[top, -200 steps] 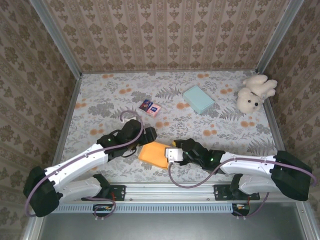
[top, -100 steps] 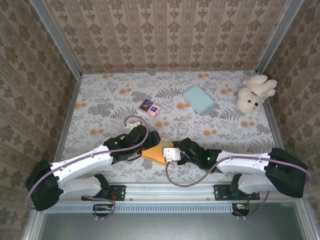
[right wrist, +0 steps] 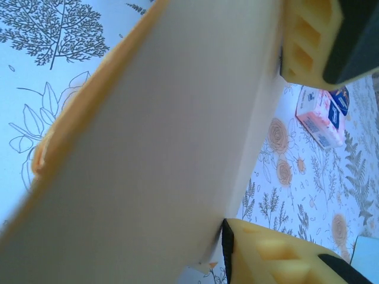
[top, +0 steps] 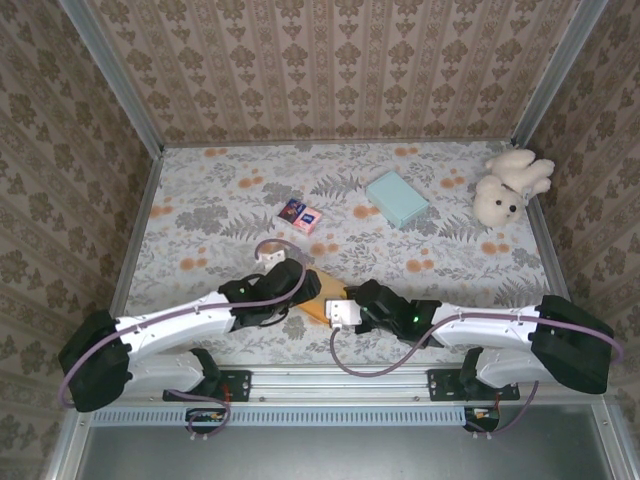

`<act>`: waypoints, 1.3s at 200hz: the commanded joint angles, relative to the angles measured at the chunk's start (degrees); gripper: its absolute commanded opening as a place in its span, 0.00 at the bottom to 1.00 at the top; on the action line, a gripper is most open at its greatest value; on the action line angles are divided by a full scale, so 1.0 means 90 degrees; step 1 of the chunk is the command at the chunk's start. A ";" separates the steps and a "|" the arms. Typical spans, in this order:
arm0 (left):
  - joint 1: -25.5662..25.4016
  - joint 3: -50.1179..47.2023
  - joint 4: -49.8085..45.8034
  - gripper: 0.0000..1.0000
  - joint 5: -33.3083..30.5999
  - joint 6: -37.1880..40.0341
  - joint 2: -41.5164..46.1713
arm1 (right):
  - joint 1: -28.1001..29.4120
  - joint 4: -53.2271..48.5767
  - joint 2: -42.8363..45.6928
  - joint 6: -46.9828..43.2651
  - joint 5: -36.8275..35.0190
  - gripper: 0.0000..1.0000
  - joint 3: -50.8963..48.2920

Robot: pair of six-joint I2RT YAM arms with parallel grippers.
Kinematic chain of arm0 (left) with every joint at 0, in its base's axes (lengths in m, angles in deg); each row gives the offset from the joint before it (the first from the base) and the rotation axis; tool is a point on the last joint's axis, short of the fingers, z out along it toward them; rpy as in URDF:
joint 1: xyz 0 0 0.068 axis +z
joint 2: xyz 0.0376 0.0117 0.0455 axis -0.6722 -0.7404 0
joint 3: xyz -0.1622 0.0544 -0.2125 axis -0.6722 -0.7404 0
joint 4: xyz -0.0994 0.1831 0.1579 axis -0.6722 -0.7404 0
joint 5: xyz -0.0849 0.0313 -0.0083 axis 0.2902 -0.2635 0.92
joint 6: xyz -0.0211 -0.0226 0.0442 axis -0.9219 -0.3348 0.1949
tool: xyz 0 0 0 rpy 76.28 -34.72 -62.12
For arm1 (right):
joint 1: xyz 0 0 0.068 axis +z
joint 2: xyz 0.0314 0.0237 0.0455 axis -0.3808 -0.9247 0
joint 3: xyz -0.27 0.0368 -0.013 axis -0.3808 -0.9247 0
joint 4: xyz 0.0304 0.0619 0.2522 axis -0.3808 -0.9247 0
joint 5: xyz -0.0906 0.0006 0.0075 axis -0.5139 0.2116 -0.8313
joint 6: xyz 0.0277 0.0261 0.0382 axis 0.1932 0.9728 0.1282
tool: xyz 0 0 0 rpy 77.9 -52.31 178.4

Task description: Fold the paper box

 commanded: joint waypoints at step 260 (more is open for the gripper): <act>0.0106 -0.0648 -0.0532 0.73 -0.0266 -0.0061 0.0706 | 0.0160 -0.0713 -0.0047 0.7902 -0.1666 0.65 0.1141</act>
